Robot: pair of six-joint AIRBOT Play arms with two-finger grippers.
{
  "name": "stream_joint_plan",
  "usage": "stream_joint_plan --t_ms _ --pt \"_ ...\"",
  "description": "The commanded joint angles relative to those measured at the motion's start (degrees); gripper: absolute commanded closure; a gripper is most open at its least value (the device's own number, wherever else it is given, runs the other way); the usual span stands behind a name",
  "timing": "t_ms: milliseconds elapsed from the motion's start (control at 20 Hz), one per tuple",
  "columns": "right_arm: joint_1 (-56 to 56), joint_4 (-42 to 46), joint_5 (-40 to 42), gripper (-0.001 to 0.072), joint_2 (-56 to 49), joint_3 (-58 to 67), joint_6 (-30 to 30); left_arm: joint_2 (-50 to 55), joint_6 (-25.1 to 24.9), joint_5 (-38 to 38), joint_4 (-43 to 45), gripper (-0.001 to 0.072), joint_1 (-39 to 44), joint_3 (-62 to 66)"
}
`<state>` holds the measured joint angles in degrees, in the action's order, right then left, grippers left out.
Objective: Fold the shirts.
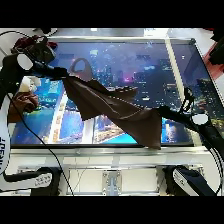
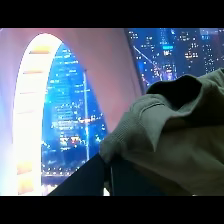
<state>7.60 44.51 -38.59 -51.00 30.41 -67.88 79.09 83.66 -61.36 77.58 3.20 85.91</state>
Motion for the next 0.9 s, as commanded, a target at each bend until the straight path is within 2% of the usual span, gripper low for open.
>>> stream_joint_plan --t_ms 0,250,300,350,400,550,650,700,750,850 --pt "-0.1 -0.9 -0.5 0.0690 0.0 0.0 0.0 -1.6 0.5 -0.6 0.5 0.0693 0.0 1.3" --pt "-0.1 -1.3 -1.6 0.0690 0.0 0.0 0.0 -1.6 0.6 3.5 0.9 0.0679 0.0 1.3" --pt "-0.1 -1.3 -1.6 0.0690 0.0 0.0 0.0 -1.5 0.6 4.6 0.9 0.0497 0.0 1.3" --pt "-0.1 -1.3 -1.6 0.0690 0.0 0.0 0.0 -1.5 0.6 5.7 1.0 0.0181 0.0 1.3" --pt "-0.1 -1.3 -1.6 0.0689 0.0 0.0 0.0 -1.5 0.6 6.7 1.0 0.0078 0.0 1.3" --pt "-0.1 -1.2 -1.5 0.0687 0.0 0.0 0.3 -1.6 0.3 8.7 2.3 0.0083 0.0 1.3" --pt "-0.1 -1.2 -1.5 0.0684 0.0 0.0 0.3 -1.6 -4.0 6.8 4.5 0.0092 0.0 1.2" --pt "-0.1 -1.2 -1.5 0.0670 0.0 0.0 0.3 -1.6 -4.2 4.8 7.5 0.0129 -0.1 1.1" --pt "-0.1 -1.2 -1.5 0.0669 0.0 0.0 0.3 -1.6 -4.4 2.6 10.0 0.0129 -0.5 0.4" --pt "-0.1 -1.2 -1.5 0.0667 0.0 0.0 0.3 -2.6 -5.5 2.1 9.9 0.0129 -2.8 -3.5"
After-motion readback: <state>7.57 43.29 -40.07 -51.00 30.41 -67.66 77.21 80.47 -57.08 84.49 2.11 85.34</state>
